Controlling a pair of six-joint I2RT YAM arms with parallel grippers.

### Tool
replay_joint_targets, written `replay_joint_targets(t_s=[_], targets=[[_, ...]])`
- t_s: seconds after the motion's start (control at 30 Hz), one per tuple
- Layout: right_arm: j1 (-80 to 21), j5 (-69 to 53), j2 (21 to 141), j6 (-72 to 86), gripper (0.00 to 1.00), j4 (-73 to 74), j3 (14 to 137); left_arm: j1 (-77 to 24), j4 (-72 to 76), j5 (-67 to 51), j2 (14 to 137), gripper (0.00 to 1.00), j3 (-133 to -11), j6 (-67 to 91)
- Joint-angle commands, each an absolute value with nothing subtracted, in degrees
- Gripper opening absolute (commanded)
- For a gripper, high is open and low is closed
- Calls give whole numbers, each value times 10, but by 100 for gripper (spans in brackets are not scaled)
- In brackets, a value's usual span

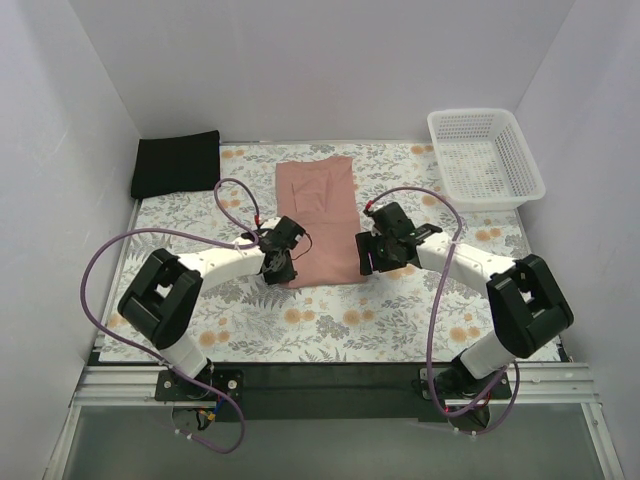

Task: Fold and stack the t-shirts
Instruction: Fold the tshirt

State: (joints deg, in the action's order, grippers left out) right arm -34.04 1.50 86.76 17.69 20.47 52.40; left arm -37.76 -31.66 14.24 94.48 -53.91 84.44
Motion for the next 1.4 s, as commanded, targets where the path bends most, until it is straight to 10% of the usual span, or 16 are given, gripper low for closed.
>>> replay_joint_targets(t_s=[0.0, 0.27, 1.0, 1.37], targets=[[-356, 30, 899, 187, 69, 210, 555, -394, -356, 128, 962, 20, -511, 861], [-380, 38, 962, 200, 62, 209, 579, -398, -358, 119, 933, 0, -483, 873], [-431, 40, 1047, 215, 56, 361, 558, -399, -360, 66, 871, 0, -445, 896], [-438, 4, 1021, 203, 1, 382, 505, -424, -407, 50, 839, 0, -425, 916]])
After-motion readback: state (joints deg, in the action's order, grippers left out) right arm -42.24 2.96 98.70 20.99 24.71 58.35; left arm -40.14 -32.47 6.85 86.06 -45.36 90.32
